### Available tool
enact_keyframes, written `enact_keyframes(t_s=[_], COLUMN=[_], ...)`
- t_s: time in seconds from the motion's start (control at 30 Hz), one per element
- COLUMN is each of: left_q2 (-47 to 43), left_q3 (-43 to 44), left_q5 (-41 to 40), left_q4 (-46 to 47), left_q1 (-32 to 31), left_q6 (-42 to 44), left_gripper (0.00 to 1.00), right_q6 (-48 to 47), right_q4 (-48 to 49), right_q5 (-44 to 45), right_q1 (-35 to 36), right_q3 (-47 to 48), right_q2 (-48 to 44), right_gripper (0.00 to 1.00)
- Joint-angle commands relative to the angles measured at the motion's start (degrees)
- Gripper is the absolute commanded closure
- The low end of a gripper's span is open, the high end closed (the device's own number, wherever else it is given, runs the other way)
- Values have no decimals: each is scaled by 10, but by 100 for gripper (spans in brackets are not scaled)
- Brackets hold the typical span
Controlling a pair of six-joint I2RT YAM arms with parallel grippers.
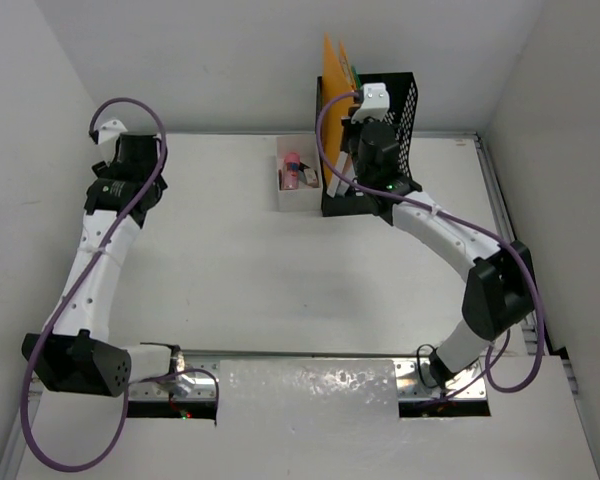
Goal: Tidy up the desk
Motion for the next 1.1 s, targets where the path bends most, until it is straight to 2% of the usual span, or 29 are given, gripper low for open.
enact_keyframes(t_s=[0.0, 0.3, 0.53, 0.57, 0.63, 0.67, 0.83, 0.97, 1.03, 1.07], left_q2=[-2, 10, 14, 14, 16, 16, 20, 22, 22, 23], left_q3=[-3, -5, -10, -10, -11, -11, -10, -8, -5, -5], left_q5=[-5, 8, 10, 11, 13, 13, 18, 18, 18, 18], left_q4=[20, 24, 26, 26, 27, 27, 31, 33, 33, 33], left_q1=[2, 2, 2, 2, 2, 2, 2, 2, 3, 3], left_q6=[9, 9, 10, 10, 10, 10, 9, 9, 8, 8], left_gripper=[50, 50, 50, 50, 50, 50, 50, 50, 50, 50], right_q6=[-4, -9, 23, 25, 22, 20, -10, -37, -52, -57], right_q4=[116, 143, 156, 157, 156, 155, 151, 152, 138, 131], right_q5=[-37, -40, -22, -18, -18, -17, -9, -5, 7, 11], right_q1=[-6, -6, -6, -7, -6, -6, -6, -6, -7, -6], right_q3=[15, 17, -37, -41, -46, -48, -43, -39, -28, -23], right_q2=[-1, 23, 20, 18, 8, 3, -29, -51, -51, -49], right_gripper=[100, 100, 99, 92, 65, 55, 44, 45, 51, 58])
